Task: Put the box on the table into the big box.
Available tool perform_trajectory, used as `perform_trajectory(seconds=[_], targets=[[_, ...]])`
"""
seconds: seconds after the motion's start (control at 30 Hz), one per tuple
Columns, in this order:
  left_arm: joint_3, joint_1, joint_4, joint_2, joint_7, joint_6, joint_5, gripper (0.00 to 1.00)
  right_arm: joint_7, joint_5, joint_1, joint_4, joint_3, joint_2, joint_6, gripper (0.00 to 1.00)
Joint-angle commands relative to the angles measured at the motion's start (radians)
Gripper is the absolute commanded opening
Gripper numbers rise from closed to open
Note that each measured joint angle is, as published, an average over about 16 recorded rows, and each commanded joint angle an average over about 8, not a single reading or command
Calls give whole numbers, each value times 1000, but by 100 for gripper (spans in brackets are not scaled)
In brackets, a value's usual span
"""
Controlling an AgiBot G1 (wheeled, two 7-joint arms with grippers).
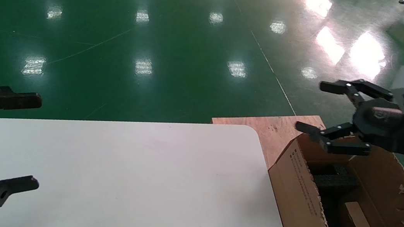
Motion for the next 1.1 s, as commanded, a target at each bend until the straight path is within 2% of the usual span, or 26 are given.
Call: perform_trajectory(seconds=[0.03, 1.0, 1.1], targets=[[0, 0, 0, 0, 0, 0, 0, 100, 17, -15, -58, 7, 80, -29, -20, 100], [0, 0, 0, 0, 0, 0, 0, 100, 270, -229, -889, 114, 1235, -441, -311, 100], [0, 0, 0, 0, 0, 0, 0, 100, 283, -240, -932, 119, 1294, -462, -326, 100]])
